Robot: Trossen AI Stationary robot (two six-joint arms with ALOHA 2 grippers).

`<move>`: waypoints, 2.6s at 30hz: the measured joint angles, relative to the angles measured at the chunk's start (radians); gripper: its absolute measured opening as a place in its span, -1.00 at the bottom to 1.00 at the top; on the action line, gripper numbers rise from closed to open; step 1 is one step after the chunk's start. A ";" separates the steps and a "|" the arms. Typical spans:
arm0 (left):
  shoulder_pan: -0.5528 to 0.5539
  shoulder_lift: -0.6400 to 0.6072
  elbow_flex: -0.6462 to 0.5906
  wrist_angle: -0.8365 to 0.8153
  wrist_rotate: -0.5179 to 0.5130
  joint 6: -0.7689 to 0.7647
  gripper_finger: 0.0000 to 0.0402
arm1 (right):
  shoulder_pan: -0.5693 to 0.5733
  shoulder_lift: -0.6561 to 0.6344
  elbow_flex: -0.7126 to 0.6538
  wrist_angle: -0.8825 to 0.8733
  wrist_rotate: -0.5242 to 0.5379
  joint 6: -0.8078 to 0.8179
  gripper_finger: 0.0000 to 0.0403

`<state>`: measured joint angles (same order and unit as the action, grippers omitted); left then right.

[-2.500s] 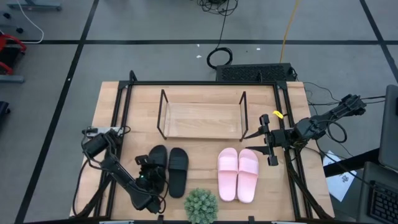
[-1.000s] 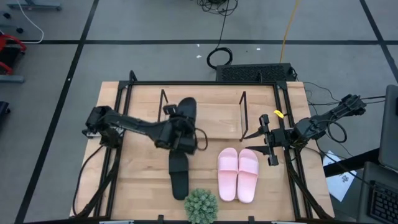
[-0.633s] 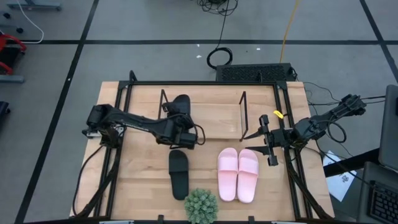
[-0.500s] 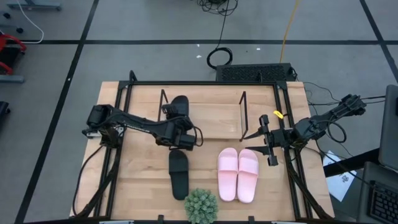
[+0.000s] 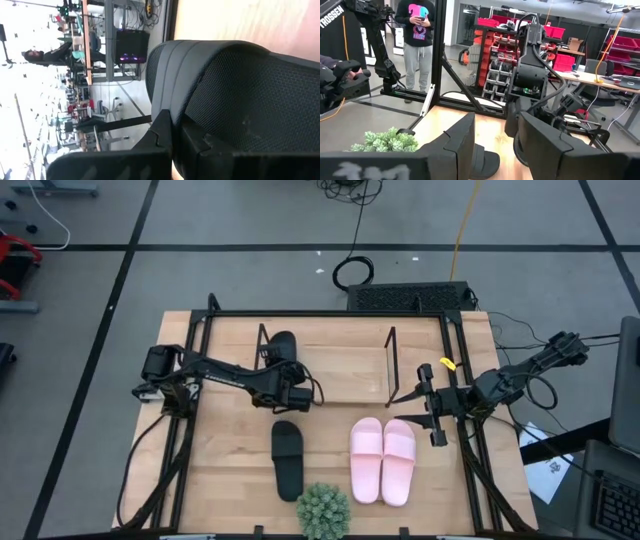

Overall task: Pick and place slides into the shelf
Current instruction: Put the left black slide on the shelf

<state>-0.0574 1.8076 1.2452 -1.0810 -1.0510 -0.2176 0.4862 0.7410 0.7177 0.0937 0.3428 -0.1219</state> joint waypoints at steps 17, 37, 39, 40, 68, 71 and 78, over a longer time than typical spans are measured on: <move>0.038 0.000 -0.083 0.157 -0.011 0.147 -1.00 | 0.000 0.000 0.000 0.000 0.000 -0.006 -0.29; 0.064 0.000 -0.093 0.170 0.059 0.161 -0.95 | 0.000 0.000 0.000 0.008 0.000 -0.003 -0.29; 0.064 0.000 -0.093 0.169 0.068 0.161 -0.90 | 0.000 0.000 0.000 0.008 0.000 -0.003 -0.29; 0.064 0.000 -0.093 0.168 0.073 0.161 -0.87 | 0.000 0.000 0.000 0.008 0.000 -0.003 -0.29; 0.063 -0.003 -0.093 0.157 0.077 0.149 -0.36 | 0.000 0.000 0.000 0.007 0.000 -0.006 -0.29; 0.063 -0.011 -0.092 0.153 0.089 0.149 -0.34 | 0.000 0.000 0.000 0.007 0.000 -0.006 -0.29; 0.062 -0.026 -0.090 0.145 0.120 0.148 -0.33 | 0.000 0.000 0.000 0.007 0.000 -0.006 -0.29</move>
<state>0.0044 1.7817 1.1553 -0.9363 -0.9308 -0.0696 0.4861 0.7408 0.7177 0.1009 0.3431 -0.1280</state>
